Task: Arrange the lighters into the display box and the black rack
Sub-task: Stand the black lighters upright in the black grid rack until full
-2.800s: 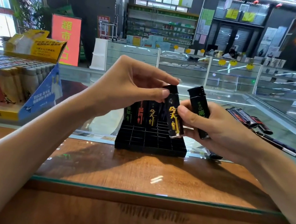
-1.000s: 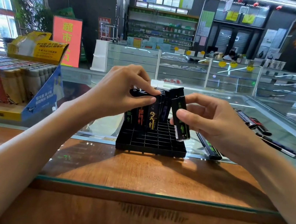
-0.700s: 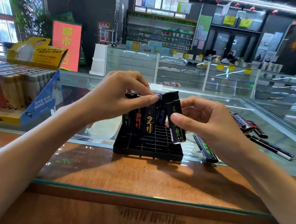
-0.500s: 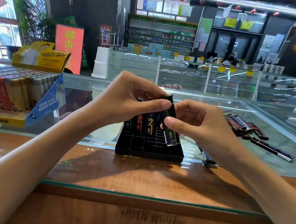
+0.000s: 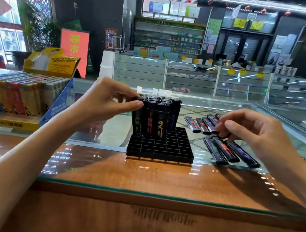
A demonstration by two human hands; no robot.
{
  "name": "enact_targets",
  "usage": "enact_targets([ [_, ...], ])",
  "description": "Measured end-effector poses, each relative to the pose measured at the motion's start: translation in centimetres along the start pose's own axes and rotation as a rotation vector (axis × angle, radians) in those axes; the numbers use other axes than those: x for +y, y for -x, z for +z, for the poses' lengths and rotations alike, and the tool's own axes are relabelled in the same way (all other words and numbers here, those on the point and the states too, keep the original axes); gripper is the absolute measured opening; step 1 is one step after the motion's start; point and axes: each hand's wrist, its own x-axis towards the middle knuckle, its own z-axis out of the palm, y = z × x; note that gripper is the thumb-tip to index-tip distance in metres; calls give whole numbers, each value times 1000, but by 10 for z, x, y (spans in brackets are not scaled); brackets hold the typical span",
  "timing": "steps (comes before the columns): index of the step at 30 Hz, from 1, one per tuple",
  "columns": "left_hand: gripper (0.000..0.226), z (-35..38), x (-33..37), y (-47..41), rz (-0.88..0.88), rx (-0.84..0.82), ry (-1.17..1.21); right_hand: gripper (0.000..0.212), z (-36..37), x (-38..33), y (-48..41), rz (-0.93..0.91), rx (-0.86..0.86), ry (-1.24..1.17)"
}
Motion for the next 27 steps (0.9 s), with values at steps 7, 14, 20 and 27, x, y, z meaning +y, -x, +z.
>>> enact_targets([
  [7, 20, -6, 14, 2, 4, -53, 305, 16, -3, 2, 9, 47, -28, -15],
  [14, 27, 20, 42, -4, 110, -246, 563, 39, 58, -27, 12, 75, -542, -430],
  [20, 35, 23, 41, 0, 56, -185, 615, 20, 61, -32, 14, 60, -407, -531],
  [27, 22, 24, 42, 1, -17, -53, 605, 22, 66, -32, 18, -77, -187, -180],
])
